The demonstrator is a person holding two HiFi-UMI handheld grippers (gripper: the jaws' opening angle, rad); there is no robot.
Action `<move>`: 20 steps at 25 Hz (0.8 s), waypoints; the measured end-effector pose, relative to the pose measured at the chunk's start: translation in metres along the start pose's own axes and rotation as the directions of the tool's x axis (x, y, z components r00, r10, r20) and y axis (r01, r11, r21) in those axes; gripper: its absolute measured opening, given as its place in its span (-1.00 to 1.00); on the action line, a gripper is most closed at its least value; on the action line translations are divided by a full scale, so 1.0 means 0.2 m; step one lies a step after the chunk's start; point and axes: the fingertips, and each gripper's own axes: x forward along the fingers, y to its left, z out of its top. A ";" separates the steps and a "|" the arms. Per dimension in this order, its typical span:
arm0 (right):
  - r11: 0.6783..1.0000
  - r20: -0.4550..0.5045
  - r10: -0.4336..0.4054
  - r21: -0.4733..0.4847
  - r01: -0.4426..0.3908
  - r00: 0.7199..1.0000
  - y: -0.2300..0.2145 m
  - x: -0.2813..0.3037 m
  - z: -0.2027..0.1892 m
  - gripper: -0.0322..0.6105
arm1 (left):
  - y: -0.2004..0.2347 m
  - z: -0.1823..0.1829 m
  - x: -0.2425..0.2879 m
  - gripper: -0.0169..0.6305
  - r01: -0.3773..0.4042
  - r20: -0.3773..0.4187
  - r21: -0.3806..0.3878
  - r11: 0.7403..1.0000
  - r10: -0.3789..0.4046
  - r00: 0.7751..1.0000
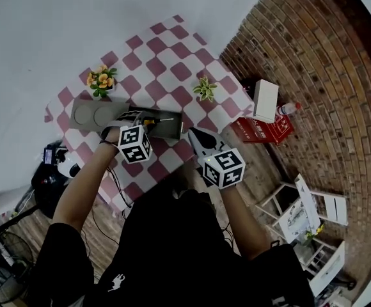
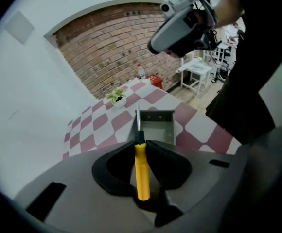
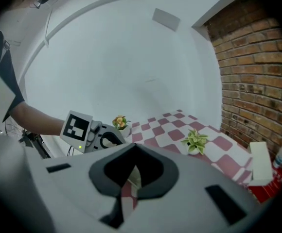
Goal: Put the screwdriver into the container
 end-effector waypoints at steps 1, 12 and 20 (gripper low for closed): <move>1.000 -0.003 -0.009 0.008 0.009 1.000 -0.02 -0.01 -0.01 -0.89 | -0.01 0.00 0.04 -0.71 0.018 -0.012 0.033 0.999 -0.018 1.000; 0.994 -0.014 -0.079 0.068 0.080 0.997 -0.13 -0.13 -0.10 -0.89 | -0.12 -0.09 0.33 -0.70 0.194 -0.175 0.170 0.966 -0.164 0.971; 0.990 -0.011 -0.108 0.084 0.109 0.994 -0.16 -0.18 -0.13 -0.89 | -0.13 -0.14 0.40 -0.70 0.260 -0.231 0.168 0.951 -0.219 0.948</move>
